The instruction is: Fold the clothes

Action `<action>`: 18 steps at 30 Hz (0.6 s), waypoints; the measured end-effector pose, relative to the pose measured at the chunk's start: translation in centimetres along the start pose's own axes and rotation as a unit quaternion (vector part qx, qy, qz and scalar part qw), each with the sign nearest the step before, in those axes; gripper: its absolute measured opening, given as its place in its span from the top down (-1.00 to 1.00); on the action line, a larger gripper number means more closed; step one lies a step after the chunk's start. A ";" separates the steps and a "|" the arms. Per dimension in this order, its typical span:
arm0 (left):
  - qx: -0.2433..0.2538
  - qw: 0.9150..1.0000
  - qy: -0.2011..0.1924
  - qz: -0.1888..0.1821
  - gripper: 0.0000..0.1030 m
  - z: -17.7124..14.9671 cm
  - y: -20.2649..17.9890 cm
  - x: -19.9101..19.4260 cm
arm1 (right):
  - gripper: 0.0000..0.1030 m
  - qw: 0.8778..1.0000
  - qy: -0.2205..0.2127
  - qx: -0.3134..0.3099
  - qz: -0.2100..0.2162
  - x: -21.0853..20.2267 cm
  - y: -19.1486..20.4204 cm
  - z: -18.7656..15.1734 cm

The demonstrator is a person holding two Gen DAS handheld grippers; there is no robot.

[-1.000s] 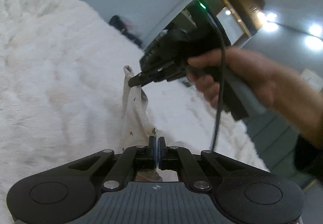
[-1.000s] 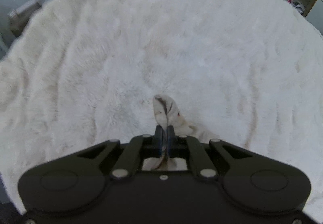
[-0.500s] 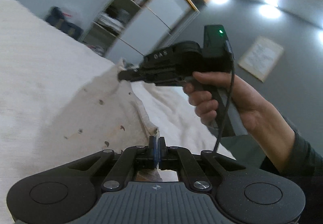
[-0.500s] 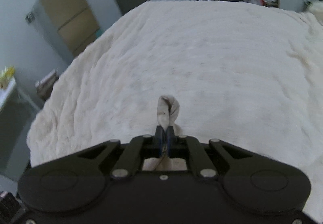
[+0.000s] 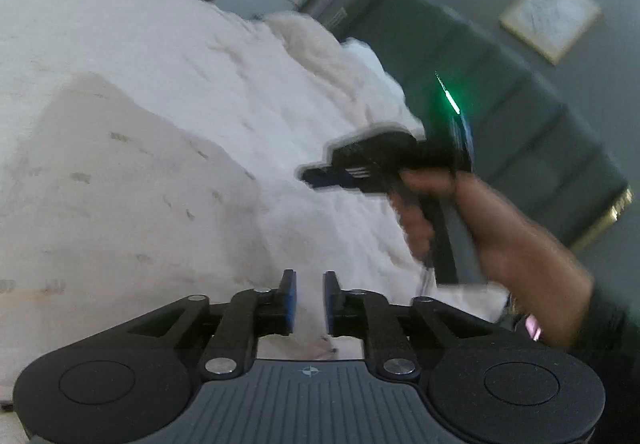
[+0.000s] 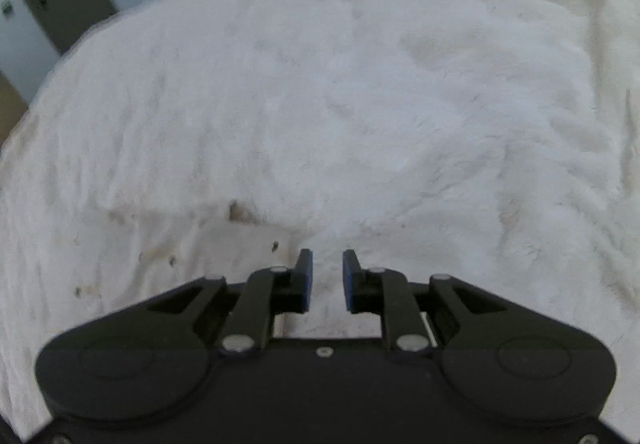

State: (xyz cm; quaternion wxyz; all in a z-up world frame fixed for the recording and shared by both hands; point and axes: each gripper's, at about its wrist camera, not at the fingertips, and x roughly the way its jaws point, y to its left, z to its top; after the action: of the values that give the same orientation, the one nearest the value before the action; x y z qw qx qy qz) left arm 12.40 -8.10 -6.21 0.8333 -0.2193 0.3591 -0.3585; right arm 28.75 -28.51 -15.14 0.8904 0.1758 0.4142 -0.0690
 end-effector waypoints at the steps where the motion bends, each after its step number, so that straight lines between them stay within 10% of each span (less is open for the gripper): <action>1: -0.002 1.000 -0.021 0.004 0.07 0.6 0.6 -1.1 | 0.43 1.000 -0.017 -0.007 0.018 -0.7 0.9 -0.6; 5: 0.024 0.991 -0.113 0.067 0.05 2.6 3.5 -3.8 | 0.07 0.993 -0.068 -0.038 0.092 -2.7 5.1 -3.1; 9: 0.116 0.980 -0.075 0.141 0.07 0.7 4.5 -0.7 | 0.02 0.984 -0.074 -0.087 0.140 -1.6 11.1 -6.1; 13: 0.196 0.959 -0.055 0.196 0.08 -4.2 3.8 0.0 | 0.55 0.978 -0.020 -0.183 0.096 2.1 15.3 -11.2; 18: 0.260 0.939 -0.029 0.223 0.08 -8.2 4.5 -0.8 | 0.55 0.965 0.009 -0.256 0.059 2.8 15.3 -16.0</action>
State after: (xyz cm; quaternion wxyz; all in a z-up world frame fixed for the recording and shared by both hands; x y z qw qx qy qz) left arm 7.81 -5.42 -13.98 0.9300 0.0799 0.2686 -0.2380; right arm 23.27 -8.28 -22.90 0.9044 -0.0333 0.4150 0.0936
